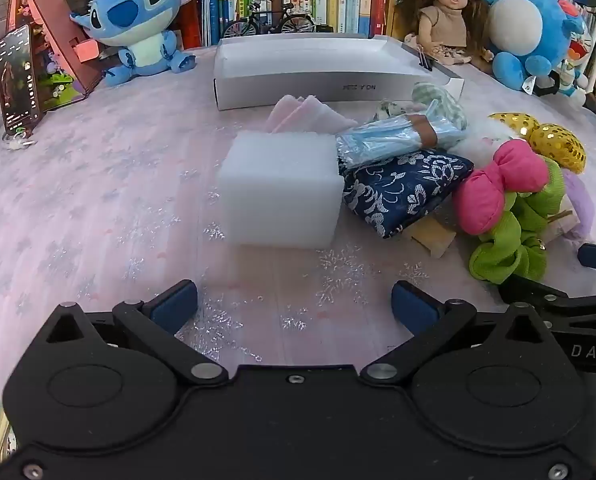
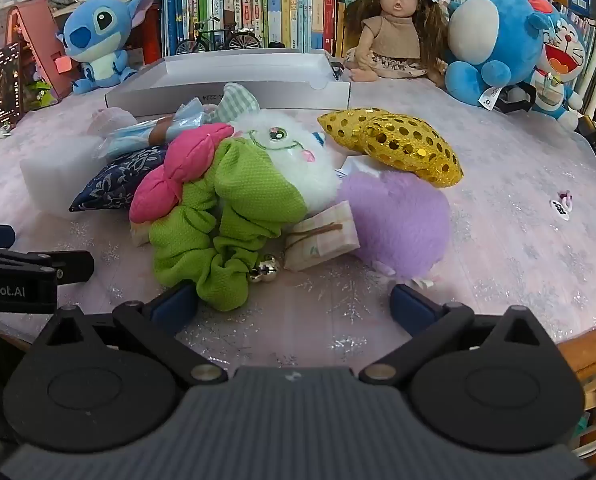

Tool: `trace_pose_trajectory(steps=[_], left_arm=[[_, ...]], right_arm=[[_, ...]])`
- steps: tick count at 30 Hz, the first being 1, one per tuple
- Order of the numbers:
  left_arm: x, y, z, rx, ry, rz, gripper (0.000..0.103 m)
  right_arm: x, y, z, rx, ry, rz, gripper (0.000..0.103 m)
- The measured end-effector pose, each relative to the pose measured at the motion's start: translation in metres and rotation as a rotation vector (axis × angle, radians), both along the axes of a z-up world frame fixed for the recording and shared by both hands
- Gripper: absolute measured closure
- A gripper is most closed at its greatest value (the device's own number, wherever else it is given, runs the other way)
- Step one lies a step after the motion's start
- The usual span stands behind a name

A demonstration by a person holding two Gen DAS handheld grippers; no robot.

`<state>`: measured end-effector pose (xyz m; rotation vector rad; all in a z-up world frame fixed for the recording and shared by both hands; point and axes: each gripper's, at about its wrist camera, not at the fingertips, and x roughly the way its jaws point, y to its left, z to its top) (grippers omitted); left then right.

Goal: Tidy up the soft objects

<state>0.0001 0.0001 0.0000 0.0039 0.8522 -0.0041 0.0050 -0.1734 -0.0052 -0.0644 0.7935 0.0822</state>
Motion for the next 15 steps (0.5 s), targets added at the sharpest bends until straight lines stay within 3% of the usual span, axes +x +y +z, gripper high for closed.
trace_pose_trajectory(steps=[15], left_arm=[[-0.0008, -0.0003, -0.0003, 0.003, -0.004, -0.003, 0.000]], right_arm=[[-0.0016, 0.0011, -0.0002, -0.002, -0.008, -0.001, 0.000]])
